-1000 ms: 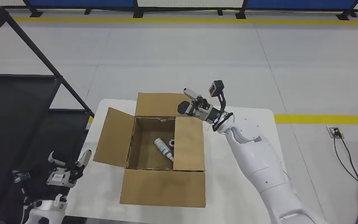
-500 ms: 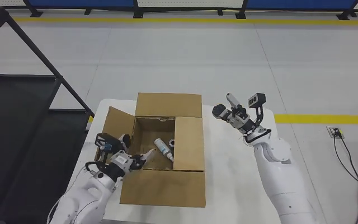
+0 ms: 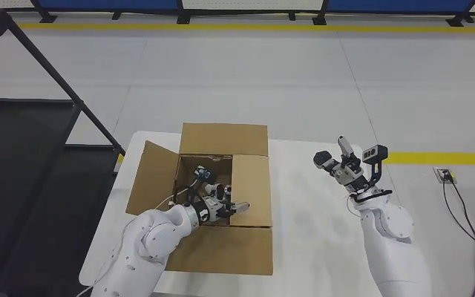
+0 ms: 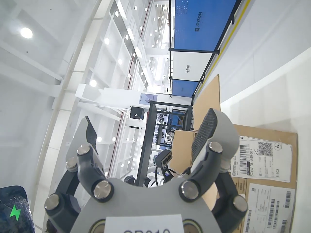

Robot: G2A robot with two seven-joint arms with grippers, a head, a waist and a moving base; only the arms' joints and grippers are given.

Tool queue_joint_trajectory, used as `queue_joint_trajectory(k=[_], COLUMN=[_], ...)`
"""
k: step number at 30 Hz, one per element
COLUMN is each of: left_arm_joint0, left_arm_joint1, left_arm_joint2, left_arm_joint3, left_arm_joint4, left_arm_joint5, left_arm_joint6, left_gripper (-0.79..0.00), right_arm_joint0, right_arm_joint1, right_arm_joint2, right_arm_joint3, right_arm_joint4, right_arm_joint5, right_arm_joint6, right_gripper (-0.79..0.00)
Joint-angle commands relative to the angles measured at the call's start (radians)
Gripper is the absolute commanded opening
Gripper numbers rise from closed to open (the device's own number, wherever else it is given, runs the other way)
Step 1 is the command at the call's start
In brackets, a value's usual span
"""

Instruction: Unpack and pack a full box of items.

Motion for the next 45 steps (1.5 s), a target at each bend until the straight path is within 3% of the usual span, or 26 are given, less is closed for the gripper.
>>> queue_joint_trajectory(k=[1, 9, 17, 24, 29, 34, 45], left_arm_joint0=[-0.017, -0.005, 0.0, -0.021, 0.002, 0.02, -0.009], left_arm_joint1=[-0.004, -0.004, -0.017, -0.027, -0.019, -0.01, -0.025], left_arm_joint2=[0.015, 0.008, 0.053, 0.081, 0.033, -0.006, 0.086], left_arm_joint3=[0.02, -0.044, -0.108, -0.093, -0.063, -0.03, 0.034], left_arm_joint4=[-0.025, -0.064, -0.087, -0.072, -0.059, -0.073, -0.136], left_arm_joint5=[-0.005, -0.021, 0.025, 0.058, 0.067, 0.069, 0.049], left_arm_joint6=[-0.004, 0.035, 0.085, 0.124, 0.144, 0.096, -0.012], left_gripper=[0.0, 0.0, 0.0, 0.0, 0.0, 0.0, 0.0], right_arm_joint0=[-0.003, -0.009, -0.02, -0.028, -0.019, 0.002, 0.009], right_arm_joint1=[0.003, 0.014, 0.026, 0.037, 0.043, 0.047, 0.057], right_arm_joint2=[0.002, 0.007, 0.037, 0.049, 0.042, 0.028, 0.011], right_arm_joint3=[-0.004, -0.009, -0.004, -0.008, 0.003, 0.012, 0.005], right_arm_joint4=[-0.002, 0.003, 0.035, 0.049, 0.046, 0.041, 0.035], right_arm_joint5=[0.003, 0.007, 0.001, 0.003, 0.007, 0.014, 0.015], right_arm_joint6=[-0.004, -0.006, -0.02, -0.01, -0.005, -0.003, -0.011], right_gripper=[0.0, 0.0, 0.0, 0.0, 0.0, 0.0, 0.0])
